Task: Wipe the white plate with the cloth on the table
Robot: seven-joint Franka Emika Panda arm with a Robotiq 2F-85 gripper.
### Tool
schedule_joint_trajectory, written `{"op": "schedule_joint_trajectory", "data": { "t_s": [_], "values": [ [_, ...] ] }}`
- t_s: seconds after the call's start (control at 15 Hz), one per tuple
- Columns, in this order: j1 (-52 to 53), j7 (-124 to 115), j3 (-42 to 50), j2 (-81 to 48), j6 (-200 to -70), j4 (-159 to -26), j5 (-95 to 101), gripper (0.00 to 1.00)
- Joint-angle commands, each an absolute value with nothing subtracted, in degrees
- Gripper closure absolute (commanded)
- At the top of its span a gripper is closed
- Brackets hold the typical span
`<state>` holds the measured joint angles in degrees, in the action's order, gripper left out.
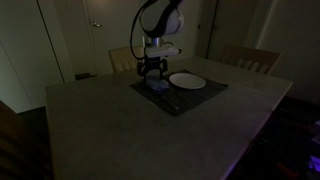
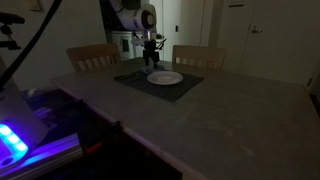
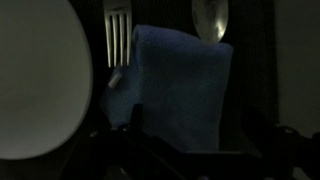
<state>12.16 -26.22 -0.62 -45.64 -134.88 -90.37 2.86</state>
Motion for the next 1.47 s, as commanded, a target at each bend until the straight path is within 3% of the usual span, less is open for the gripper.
{"op": "schedule_joint_trajectory", "data": {
  "t_s": [0.0, 0.93, 1.07, 1.2, 1.4],
  "values": [
    [12.42, -25.12, -0.36, -45.16, -138.52, -93.90, 1.08, 0.00],
    [10.66, -22.73, 0.00, -44.17, -139.74, -94.38, -0.42, 0.02],
    [10.13, -22.09, -0.05, -44.35, -139.47, -93.69, -0.77, 0.14],
    [9.67, -21.46, -0.14, -44.67, -139.15, -92.90, -1.11, 0.40],
    [9.21, -20.73, -0.23, -44.88, -138.88, -92.17, -1.65, 0.60]
  ]
}}
